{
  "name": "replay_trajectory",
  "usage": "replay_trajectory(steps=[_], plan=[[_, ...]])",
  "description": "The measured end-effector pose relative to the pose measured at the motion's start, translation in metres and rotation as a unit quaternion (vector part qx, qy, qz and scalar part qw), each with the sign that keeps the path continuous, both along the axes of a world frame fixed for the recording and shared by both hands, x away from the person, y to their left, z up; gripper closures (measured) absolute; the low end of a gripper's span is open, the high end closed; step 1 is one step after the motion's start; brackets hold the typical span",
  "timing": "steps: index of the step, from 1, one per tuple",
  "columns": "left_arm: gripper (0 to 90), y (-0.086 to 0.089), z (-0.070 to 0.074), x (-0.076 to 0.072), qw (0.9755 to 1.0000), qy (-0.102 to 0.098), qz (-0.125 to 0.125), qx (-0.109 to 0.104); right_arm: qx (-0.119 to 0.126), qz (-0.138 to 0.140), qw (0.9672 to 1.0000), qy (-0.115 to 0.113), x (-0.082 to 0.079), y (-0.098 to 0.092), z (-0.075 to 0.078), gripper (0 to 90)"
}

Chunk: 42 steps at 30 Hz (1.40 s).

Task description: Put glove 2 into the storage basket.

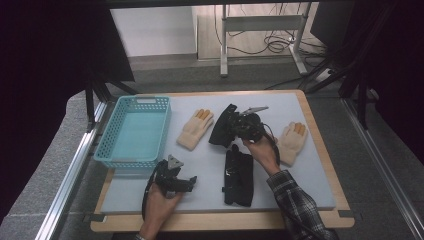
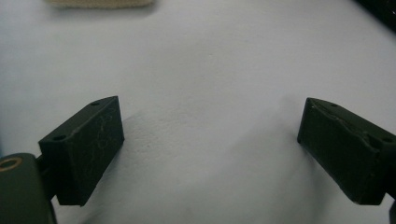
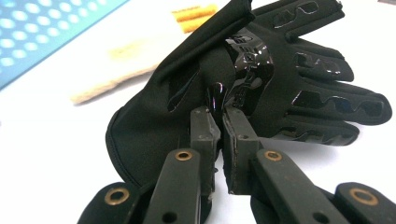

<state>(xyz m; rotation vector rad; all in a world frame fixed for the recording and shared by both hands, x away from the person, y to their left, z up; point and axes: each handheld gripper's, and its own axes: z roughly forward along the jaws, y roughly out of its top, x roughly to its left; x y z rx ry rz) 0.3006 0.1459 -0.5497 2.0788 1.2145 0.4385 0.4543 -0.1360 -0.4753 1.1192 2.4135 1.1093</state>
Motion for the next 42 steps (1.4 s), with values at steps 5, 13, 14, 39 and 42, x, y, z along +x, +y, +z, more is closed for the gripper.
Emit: replay_trajectory(steps=[5, 13, 14, 39, 42], plan=[[7.3, 0.000, 0.000, 0.000, 1.0000, -0.001, -0.001, 0.000, 0.012, 0.008, 0.9999, -0.004, -0.026, -0.028, 0.031, 82.2], [7.3, 0.000, 0.000, 0.000, 1.0000, -0.001, 0.001, -0.002, -0.025, 0.014, 0.9994, 0.019, -0.065, -0.078, 0.039, 81.2], [7.3, 0.000, 0.000, 0.000, 1.0000, 0.000, -0.001, 0.001, -0.029, 0.015, 0.9991, 0.026, -0.068, -0.083, 0.035, 81.1], [7.2, 0.000, 0.000, 0.000, 1.0000, -0.001, 0.001, -0.002, -0.007, 0.024, 0.9997, -0.003, -0.039, -0.039, 0.023, 64.8], [7.3, 0.000, 0.000, 0.000, 1.0000, -0.001, 0.001, -0.002, 0.001, 0.034, 0.9994, -0.007, -0.028, -0.021, 0.024, 60.8]])
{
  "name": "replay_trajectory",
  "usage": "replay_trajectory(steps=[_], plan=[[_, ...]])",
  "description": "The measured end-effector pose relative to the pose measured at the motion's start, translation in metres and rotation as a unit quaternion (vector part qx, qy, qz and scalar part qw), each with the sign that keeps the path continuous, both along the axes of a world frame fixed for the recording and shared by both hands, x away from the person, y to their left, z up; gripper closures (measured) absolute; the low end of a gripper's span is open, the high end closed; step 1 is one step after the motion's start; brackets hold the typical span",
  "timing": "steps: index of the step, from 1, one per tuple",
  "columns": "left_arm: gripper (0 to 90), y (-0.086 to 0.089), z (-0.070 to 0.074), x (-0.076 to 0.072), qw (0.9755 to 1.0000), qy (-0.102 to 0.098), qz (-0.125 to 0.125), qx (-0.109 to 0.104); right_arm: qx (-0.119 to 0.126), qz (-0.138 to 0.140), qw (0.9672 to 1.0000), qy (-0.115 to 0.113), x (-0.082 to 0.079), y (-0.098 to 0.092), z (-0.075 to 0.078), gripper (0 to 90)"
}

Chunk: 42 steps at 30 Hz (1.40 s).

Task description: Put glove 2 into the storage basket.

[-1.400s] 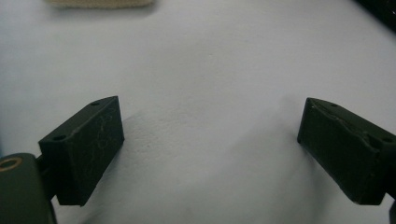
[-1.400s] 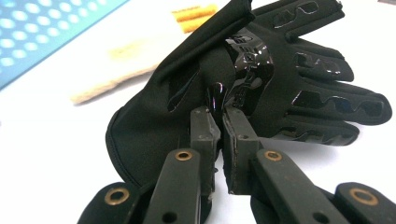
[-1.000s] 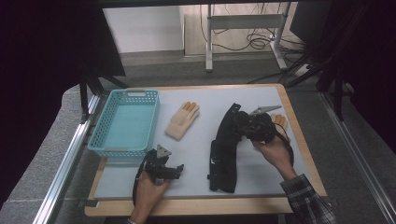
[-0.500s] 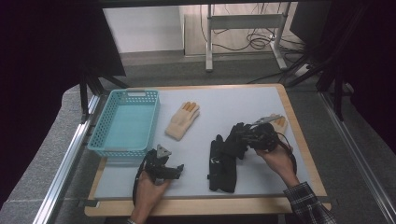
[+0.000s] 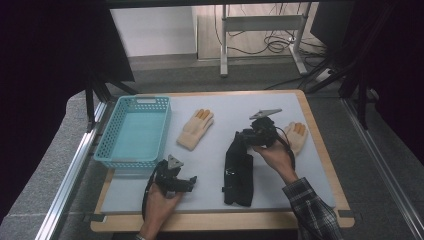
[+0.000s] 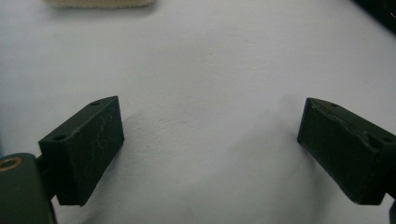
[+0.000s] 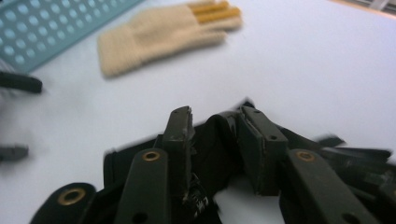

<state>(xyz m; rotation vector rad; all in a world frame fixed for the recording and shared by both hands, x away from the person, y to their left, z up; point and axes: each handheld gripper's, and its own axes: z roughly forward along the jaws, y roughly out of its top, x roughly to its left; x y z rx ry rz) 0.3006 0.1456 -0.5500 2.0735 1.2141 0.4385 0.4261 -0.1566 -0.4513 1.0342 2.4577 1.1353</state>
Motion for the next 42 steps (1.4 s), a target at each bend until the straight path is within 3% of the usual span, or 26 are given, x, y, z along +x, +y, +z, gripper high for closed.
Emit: replay_trajectory(steps=[3, 7, 18, 26, 29, 30, 32, 34, 35, 36, 37, 38, 42], plan=[[7.3, 0.000, 0.000, 0.000, 1.0000, 0.000, 0.000, 0.000, 0.008, 0.010, 0.9999, 0.001, 0.009, 0.019, -0.002, 52.9], [7.3, 0.000, 0.000, 0.000, 1.0000, 0.000, 0.000, 0.000, -0.005, 0.016, 0.9998, -0.009, 0.015, 0.035, -0.005, 47.4], [7.2, 0.000, 0.000, 0.000, 1.0000, 0.000, 0.000, 0.000, -0.010, -0.019, 0.9998, 0.003, 0.034, 0.009, -0.034, 39.2], [7.2, 0.000, 0.000, 0.000, 1.0000, 0.000, 0.000, 0.000, -0.040, -0.041, 0.9984, 0.002, 0.043, 0.024, -0.061, 30.1], [7.3, 0.000, 0.000, 0.000, 1.0000, 0.000, 0.000, 0.000, -0.058, -0.054, 0.9968, -0.005, 0.047, 0.026, -0.069, 26.3], [7.3, 0.000, 0.000, 0.000, 1.0000, 0.000, 0.000, 0.000, -0.064, -0.057, 0.9962, -0.017, 0.047, 0.027, -0.072, 26.6], [7.3, 0.000, 0.000, 0.000, 1.0000, 0.000, -0.001, 0.002, -0.066, -0.059, 0.9959, -0.020, 0.047, 0.028, -0.073, 29.9], [7.3, 0.000, 0.000, 0.000, 1.0000, 0.000, -0.001, 0.002, -0.068, -0.060, 0.9957, -0.017, 0.044, 0.030, -0.072, 42.4], [7.3, 0.000, 0.000, 0.000, 1.0000, 0.000, -0.001, 0.002, -0.068, -0.060, 0.9957, -0.017, 0.044, 0.030, -0.072, 42.4], [7.3, 0.000, 0.000, 0.000, 1.0000, 0.000, -0.001, 0.003, -0.070, -0.061, 0.9955, -0.019, 0.041, 0.030, -0.071, 58.3], [7.3, 0.000, 0.000, 0.000, 1.0000, 0.000, -0.001, 0.002, -0.049, -0.057, 0.9972, 0.000, 0.040, 0.029, -0.072, 66.6], [7.3, 0.000, 0.000, 0.000, 1.0000, 0.000, -0.001, 0.002, -0.043, -0.056, 0.9975, 0.000, 0.040, 0.027, -0.073, 72.1], [7.3, 0.000, 0.000, 0.000, 1.0000, 0.000, -0.001, 0.002, -0.040, -0.059, 0.9975, 0.002, 0.040, 0.024, -0.071, 82.5]])
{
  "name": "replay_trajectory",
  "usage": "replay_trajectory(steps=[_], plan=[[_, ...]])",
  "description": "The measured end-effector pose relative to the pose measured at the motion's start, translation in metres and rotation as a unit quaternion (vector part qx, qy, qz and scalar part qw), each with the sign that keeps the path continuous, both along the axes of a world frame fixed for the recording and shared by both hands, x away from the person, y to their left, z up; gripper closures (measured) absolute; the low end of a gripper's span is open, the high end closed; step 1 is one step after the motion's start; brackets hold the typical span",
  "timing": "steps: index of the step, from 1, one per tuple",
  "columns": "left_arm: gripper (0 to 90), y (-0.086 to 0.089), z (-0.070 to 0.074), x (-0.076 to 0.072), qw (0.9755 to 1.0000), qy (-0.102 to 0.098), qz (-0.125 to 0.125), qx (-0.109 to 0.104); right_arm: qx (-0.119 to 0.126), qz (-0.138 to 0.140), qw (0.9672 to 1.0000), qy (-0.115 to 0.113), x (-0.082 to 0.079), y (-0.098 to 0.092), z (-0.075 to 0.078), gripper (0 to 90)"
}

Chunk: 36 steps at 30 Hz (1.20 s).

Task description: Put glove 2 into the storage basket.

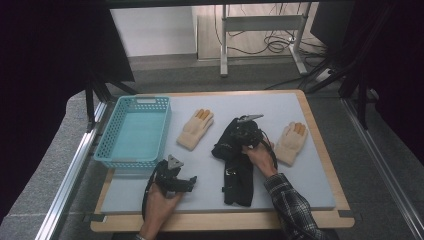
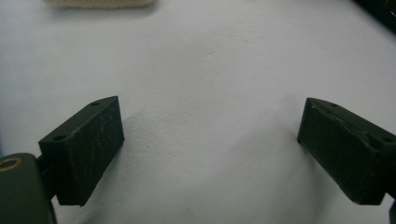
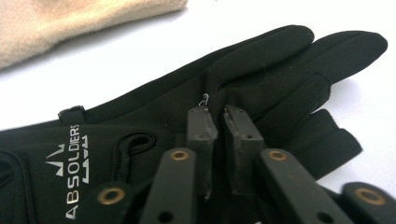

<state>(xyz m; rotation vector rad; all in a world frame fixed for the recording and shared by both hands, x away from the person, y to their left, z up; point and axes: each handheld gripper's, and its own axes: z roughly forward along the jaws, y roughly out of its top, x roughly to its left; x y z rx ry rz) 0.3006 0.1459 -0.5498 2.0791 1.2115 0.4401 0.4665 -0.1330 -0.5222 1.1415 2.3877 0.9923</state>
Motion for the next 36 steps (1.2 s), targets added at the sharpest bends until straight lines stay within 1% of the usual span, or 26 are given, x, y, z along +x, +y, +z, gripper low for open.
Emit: replay_trajectory(steps=[2, 3, 5, 7, 8, 9, 10, 11, 12, 13, 14, 15, 16, 19, 21, 22, 23, 24, 28, 29, 30, 31, 33, 36], plan=[[7.3, 0.000, 0.000, 0.000, 1.0000, -0.001, 0.001, -0.002, 0.001, -0.001, 1.0000, 0.000, 0.000, 0.000, 0.001, 83.1], [7.3, 0.000, 0.000, 0.000, 1.0000, -0.001, 0.002, -0.003, -0.003, 0.001, 1.0000, -0.006, -0.002, -0.001, 0.005, 83.7], [7.3, 0.000, 0.000, 0.000, 1.0000, 0.000, 0.002, -0.002, -0.002, 0.002, 1.0000, -0.008, -0.003, -0.002, 0.007, 83.8], [7.2, 0.000, 0.000, 0.000, 1.0000, 0.000, 0.002, -0.002, 0.010, 0.007, 0.9999, -0.012, -0.006, -0.004, 0.013, 83.9], [7.3, 0.000, 0.000, 0.000, 1.0000, 0.000, 0.001, -0.002, 0.018, 0.009, 0.9997, -0.013, -0.007, -0.006, 0.017, 83.9], [7.3, 0.000, 0.000, 0.000, 1.0000, 0.000, 0.002, -0.002, 0.025, 0.016, 0.9994, -0.017, -0.011, -0.010, 0.027, 83.9], [7.3, 0.000, 0.000, 0.000, 1.0000, 0.000, 0.002, -0.002, 0.025, 0.016, 0.9994, -0.017, -0.011, -0.010, 0.027, 83.9], [7.3, 0.000, 0.000, 0.000, 1.0000, 0.000, 0.002, -0.002, 0.027, 0.020, 0.9993, -0.020, -0.013, -0.011, 0.032, 83.9], [7.2, 0.000, 0.000, 0.000, 1.0000, 0.000, 0.001, -0.002, 0.034, 0.028, 0.9988, -0.022, -0.017, -0.013, 0.041, 83.9], [7.3, 0.000, 0.000, 0.000, 1.0000, 0.000, 0.001, -0.002, 0.036, 0.033, 0.9985, -0.025, -0.019, -0.014, 0.045, 84.0], [7.3, 0.000, 0.000, 0.000, 1.0000, 0.001, 0.000, 0.000, 0.036, 0.033, 0.9985, -0.025, -0.019, -0.014, 0.045, 84.0], [7.3, 0.000, 0.000, 0.000, 1.0000, 0.000, 0.001, -0.002, 0.044, 0.043, 0.9978, -0.026, -0.024, -0.016, 0.053, 84.0], [7.3, 0.000, 0.000, 0.000, 1.0000, 0.000, 0.002, -0.002, 0.044, 0.043, 0.9978, -0.026, -0.024, -0.016, 0.053, 84.0], [7.2, 0.000, 0.000, 0.000, 1.0000, 0.000, 0.001, -0.002, 0.054, 0.057, 0.9965, -0.029, -0.031, -0.020, 0.065, 84.0], [7.3, 0.000, 0.000, 0.000, 1.0000, 0.000, 0.001, -0.002, 0.061, 0.070, 0.9952, -0.029, -0.038, -0.022, 0.073, 84.1], [7.3, 0.000, 0.000, 0.000, 1.0000, 0.000, 0.001, -0.002, 0.067, 0.083, 0.9938, -0.030, -0.047, -0.025, 0.081, 84.2], [7.2, 0.000, 0.000, 0.000, 1.0000, 0.000, 0.001, -0.002, 0.069, 0.087, 0.9933, -0.031, -0.050, -0.026, 0.085, 84.3], [7.2, 0.000, 0.000, 0.000, 1.0000, -0.001, 0.001, -0.002, 0.069, 0.087, 0.9933, -0.031, -0.050, -0.026, 0.085, 84.3], [7.3, 0.000, 0.000, 0.000, 1.0000, -0.001, 0.002, -0.003, 0.089, 0.105, 0.9901, -0.030, -0.072, -0.036, 0.101, 84.3], [7.2, 0.000, 0.000, 0.000, 1.0000, -0.001, 0.002, -0.003, 0.097, 0.112, 0.9885, -0.028, -0.083, -0.040, 0.106, 84.3], [7.2, 0.000, 0.000, 0.000, 1.0000, 0.000, 0.001, -0.001, 0.099, 0.113, 0.9882, -0.027, -0.087, -0.041, 0.107, 84.3], [7.2, 0.000, 0.000, 0.000, 1.0000, 0.000, 0.001, -0.001, 0.099, 0.113, 0.9882, -0.027, -0.087, -0.041, 0.107, 84.3], [7.2, -0.001, 0.000, 0.000, 1.0000, -0.002, 0.004, -0.006, 0.105, 0.120, 0.9870, -0.019, -0.101, -0.043, 0.109, 84.3], [7.3, -0.001, 0.000, 0.000, 1.0000, -0.001, 0.003, -0.005, 0.112, 0.127, 0.9856, -0.010, -0.117, -0.043, 0.105, 84.3]])
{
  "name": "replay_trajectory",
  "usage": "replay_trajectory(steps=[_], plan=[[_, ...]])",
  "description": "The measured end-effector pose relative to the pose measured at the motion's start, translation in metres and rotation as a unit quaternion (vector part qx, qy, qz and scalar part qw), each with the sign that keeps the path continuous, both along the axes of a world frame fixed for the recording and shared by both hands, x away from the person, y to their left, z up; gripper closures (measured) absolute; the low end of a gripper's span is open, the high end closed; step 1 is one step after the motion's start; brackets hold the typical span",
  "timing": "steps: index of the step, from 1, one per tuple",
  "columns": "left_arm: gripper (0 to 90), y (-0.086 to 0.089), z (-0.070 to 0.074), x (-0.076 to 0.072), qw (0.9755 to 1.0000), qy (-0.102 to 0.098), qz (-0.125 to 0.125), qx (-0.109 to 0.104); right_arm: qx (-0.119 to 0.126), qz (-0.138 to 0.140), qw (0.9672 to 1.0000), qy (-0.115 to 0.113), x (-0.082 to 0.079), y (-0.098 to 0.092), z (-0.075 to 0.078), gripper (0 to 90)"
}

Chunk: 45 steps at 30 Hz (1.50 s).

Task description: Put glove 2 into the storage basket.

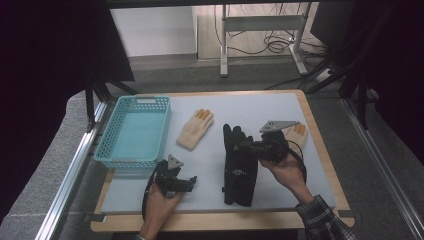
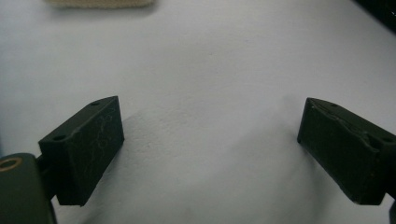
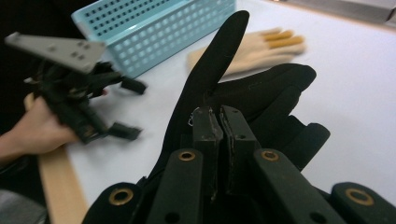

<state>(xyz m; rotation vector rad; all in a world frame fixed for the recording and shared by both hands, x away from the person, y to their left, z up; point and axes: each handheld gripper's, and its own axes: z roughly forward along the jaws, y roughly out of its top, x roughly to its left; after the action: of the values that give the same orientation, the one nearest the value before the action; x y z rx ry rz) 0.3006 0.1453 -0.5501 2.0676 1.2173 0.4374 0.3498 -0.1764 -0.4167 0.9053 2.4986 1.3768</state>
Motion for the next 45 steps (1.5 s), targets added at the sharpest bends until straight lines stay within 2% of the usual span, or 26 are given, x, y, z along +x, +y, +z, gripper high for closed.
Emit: replay_trajectory(steps=[3, 4, 6, 7, 8, 10, 11, 12, 14, 15, 16, 18, 19, 22, 25, 28, 30, 33, 36, 39, 40, 41, 42, 45], plan=[[7.3, 0.000, 0.000, 0.000, 1.0000, 0.000, -0.001, 0.001, -0.001, 0.000, 1.0000, 0.006, -0.012, 0.003, -0.010, 84.3], [7.2, 0.000, 0.000, 0.000, 1.0000, -0.001, 0.000, 0.001, -0.001, -0.007, 0.9999, 0.011, -0.016, 0.005, -0.020, 84.2], [7.2, 0.000, 0.000, 0.000, 1.0000, -0.002, -0.001, 0.001, 0.000, -0.010, 0.9999, 0.011, -0.017, 0.006, -0.025, 84.2], [7.3, 0.000, 0.000, 0.000, 1.0000, -0.001, -0.001, 0.002, -0.014, -0.024, 0.9996, 0.003, -0.019, 0.009, -0.039, 84.2], [7.2, 0.000, 0.000, 0.000, 1.0000, -0.001, -0.001, 0.002, -0.014, -0.024, 0.9996, 0.003, -0.019, 0.009, -0.039, 84.2], [7.2, 0.000, 0.000, 0.000, 1.0000, -0.001, 0.000, 0.001, -0.026, -0.041, 0.9988, -0.002, -0.020, 0.012, -0.058, 84.4], [7.2, 0.000, 0.000, 0.000, 1.0000, -0.001, 0.000, 0.001, -0.026, -0.041, 0.9988, -0.002, -0.020, 0.012, -0.058, 84.4], [7.2, 0.000, 0.000, 0.000, 1.0000, -0.001, 0.000, 0.001, -0.044, -0.051, 0.9977, -0.012, -0.021, 0.013, -0.069, 82.1], [7.3, 0.000, 0.000, 0.000, 1.0000, 0.000, -0.001, 0.003, -0.052, -0.054, 0.9971, -0.015, -0.021, 0.013, -0.075, 79.4], [7.3, 0.000, 0.000, 0.000, 1.0000, -0.001, 0.001, -0.001, -0.055, -0.053, 0.9971, -0.005, -0.022, 0.012, -0.082, 67.5], [7.3, 0.000, 0.000, 0.000, 1.0000, -0.001, 0.000, 0.000, -0.055, -0.053, 0.9971, -0.005, -0.022, 0.012, -0.082, 67.5], [7.2, 0.000, 0.000, 0.000, 1.0000, -0.001, 0.001, 0.000, -0.057, -0.055, 0.9968, -0.010, -0.023, 0.009, -0.083, 60.2], [7.3, 0.000, 0.000, 0.000, 1.0000, 0.000, -0.002, 0.004, -0.050, -0.062, 0.9967, -0.012, -0.023, 0.004, -0.079, 56.4], [7.3, 0.000, 0.000, 0.000, 1.0000, 0.000, -0.002, 0.004, -0.044, -0.069, 0.9965, -0.015, -0.021, -0.002, -0.075, 55.7], [7.3, 0.000, 0.000, 0.000, 1.0000, 0.000, -0.002, 0.004, -0.041, -0.072, 0.9965, -0.012, -0.020, -0.011, -0.071, 59.7], [7.3, 0.000, 0.000, 0.000, 1.0000, -0.001, -0.001, 0.002, -0.038, -0.073, 0.9966, -0.002, -0.022, -0.021, -0.072, 69.9], [7.3, 0.001, 0.000, 0.000, 1.0000, 0.001, -0.003, 0.006, -0.037, -0.071, 0.9968, 0.001, -0.024, -0.023, -0.072, 71.5], [7.3, 0.001, 0.000, 0.000, 1.0000, 0.000, -0.003, 0.005, -0.035, -0.054, 0.9979, 0.004, -0.033, -0.028, -0.072, 71.4], [7.2, 0.001, 0.000, 0.000, 1.0000, 0.001, -0.003, 0.006, -0.031, -0.047, 0.9984, 0.008, -0.036, -0.027, -0.072, 68.5], [7.2, 0.001, 0.000, 0.000, 1.0000, 0.001, -0.003, 0.006, -0.034, -0.034, 0.9988, 0.007, -0.038, -0.020, -0.072, 60.1], [7.2, 0.001, 0.000, 0.000, 1.0000, 0.000, -0.003, 0.006, -0.033, -0.027, 0.9991, 0.007, -0.035, -0.013, -0.074, 52.7], [7.2, 0.001, 0.000, 0.000, 1.0000, 0.001, -0.003, 0.006, -0.033, -0.027, 0.9991, 0.007, -0.035, -0.013, -0.074, 52.7], [7.2, 0.001, 0.000, 0.000, 1.0000, 0.001, -0.003, 0.006, -0.036, -0.024, 0.9990, 0.004, -0.032, -0.005, -0.077, 47.0], [7.3, 0.001, 0.000, 0.000, 1.0000, 0.001, -0.003, 0.006, -0.051, -0.020, 0.9985, -0.007, -0.023, 0.008, -0.082, 42.4]])
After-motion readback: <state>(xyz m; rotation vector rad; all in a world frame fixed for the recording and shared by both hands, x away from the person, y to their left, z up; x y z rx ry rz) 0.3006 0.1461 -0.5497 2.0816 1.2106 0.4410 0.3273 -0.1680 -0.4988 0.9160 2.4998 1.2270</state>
